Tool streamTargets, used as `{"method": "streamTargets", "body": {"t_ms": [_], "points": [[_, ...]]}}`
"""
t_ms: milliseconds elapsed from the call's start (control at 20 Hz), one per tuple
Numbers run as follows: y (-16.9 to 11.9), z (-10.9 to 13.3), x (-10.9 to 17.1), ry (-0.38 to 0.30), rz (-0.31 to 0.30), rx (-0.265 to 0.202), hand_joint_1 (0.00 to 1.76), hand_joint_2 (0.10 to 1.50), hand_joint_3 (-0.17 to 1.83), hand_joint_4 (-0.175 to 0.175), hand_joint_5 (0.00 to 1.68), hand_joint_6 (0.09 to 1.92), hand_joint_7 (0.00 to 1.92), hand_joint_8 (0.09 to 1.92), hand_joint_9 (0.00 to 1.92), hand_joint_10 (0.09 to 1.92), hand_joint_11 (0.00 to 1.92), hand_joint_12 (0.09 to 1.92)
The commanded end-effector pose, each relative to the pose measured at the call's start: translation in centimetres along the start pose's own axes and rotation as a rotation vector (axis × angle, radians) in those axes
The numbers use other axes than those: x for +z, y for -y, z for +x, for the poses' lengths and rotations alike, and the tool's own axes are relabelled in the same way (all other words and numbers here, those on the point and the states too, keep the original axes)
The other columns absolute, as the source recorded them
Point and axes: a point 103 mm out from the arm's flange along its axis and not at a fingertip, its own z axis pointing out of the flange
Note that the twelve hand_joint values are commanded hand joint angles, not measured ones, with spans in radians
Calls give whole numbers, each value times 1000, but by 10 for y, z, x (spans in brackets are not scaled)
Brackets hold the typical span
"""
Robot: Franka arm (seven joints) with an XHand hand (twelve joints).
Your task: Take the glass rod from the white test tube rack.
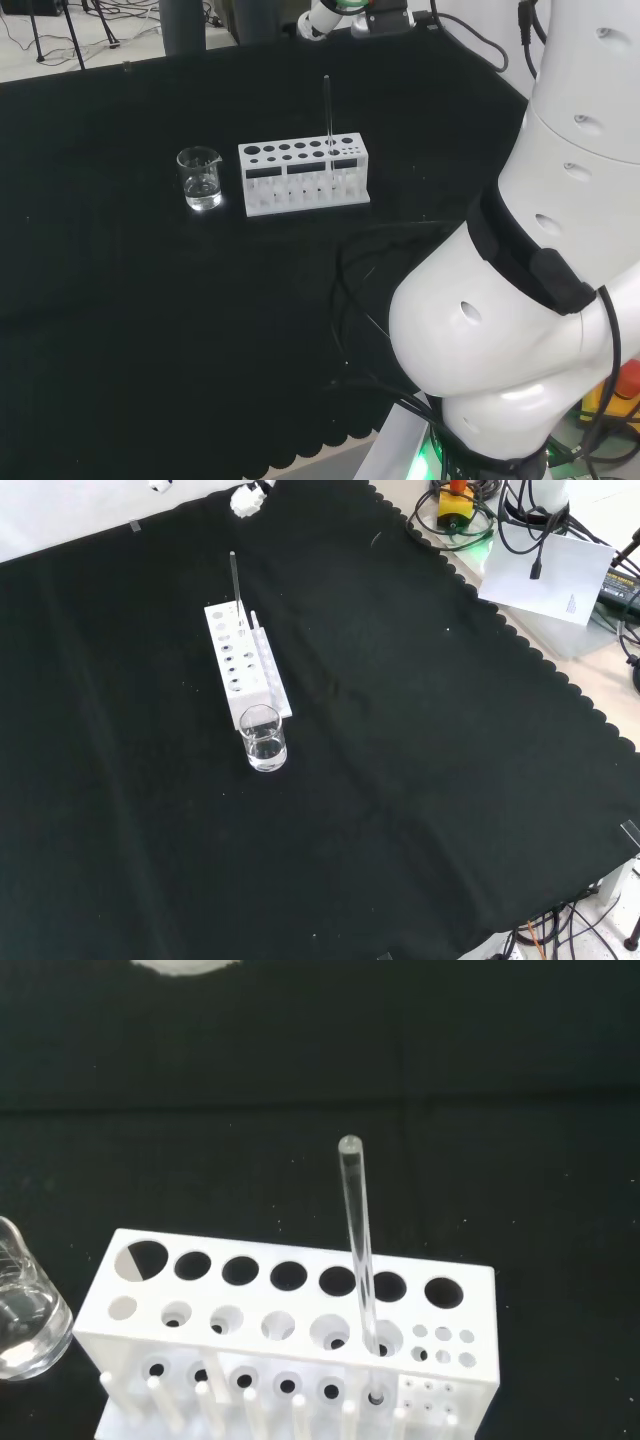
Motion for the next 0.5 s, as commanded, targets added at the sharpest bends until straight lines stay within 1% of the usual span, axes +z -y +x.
{"method": "streamTargets", "body": {"t_ms": [50, 200, 500], "points": [[5, 6, 16, 0, 4, -11, 674, 823, 576, -175, 17, 87, 0, 643, 4, 890, 0, 1175], [5, 7, 29, -4, 21, -15, 667, 825, 579, -175, 26, 87, 0, 737, 19, 942, 0, 1228], [4, 6, 49, -5, 38, -25, 652, 834, 580, -175, 43, 87, 0, 857, 54, 979, 0, 1288]]}}
